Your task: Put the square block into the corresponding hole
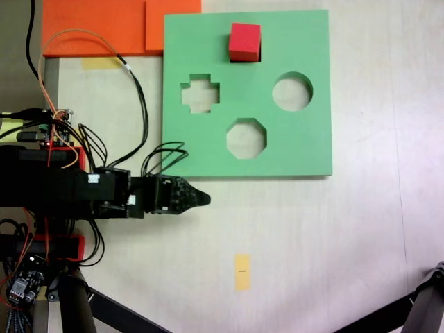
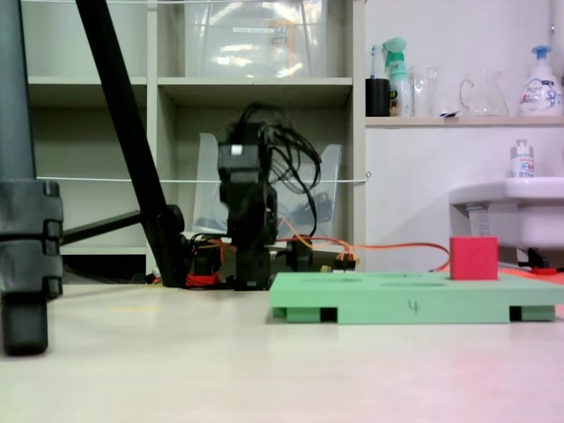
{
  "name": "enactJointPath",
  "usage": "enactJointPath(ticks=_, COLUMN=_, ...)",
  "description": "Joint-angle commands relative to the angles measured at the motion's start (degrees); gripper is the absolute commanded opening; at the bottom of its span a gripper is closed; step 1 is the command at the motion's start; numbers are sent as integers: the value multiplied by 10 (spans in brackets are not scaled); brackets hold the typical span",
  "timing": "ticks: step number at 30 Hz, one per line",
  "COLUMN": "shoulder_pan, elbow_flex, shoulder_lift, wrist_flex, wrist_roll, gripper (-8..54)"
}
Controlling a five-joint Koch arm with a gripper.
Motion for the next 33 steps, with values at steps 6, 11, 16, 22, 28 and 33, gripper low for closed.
enactJointPath(ticks=6, shoulder_pan=-4, elbow_flex=193, shoulder_lift=47, wrist_flex=-337, wrist_roll=-11, gripper=472)
enactJointPath(ticks=11, shoulder_pan=-5, elbow_flex=288, shoulder_lift=47, wrist_flex=-419, wrist_roll=-21, gripper=472)
enactJointPath(ticks=16, shoulder_pan=-7, elbow_flex=360, shoulder_lift=47, wrist_flex=-490, wrist_roll=-20, gripper=471)
enactJointPath(ticks=22, shoulder_pan=-6, elbow_flex=420, shoulder_lift=47, wrist_flex=-526, wrist_roll=-11, gripper=405)
enactJointPath(ticks=28, shoulder_pan=1, elbow_flex=428, shoulder_lift=47, wrist_flex=-542, wrist_roll=18, gripper=329)
enactJointPath(ticks=33, shoulder_pan=2, elbow_flex=426, shoulder_lift=47, wrist_flex=-547, wrist_roll=20, gripper=320)
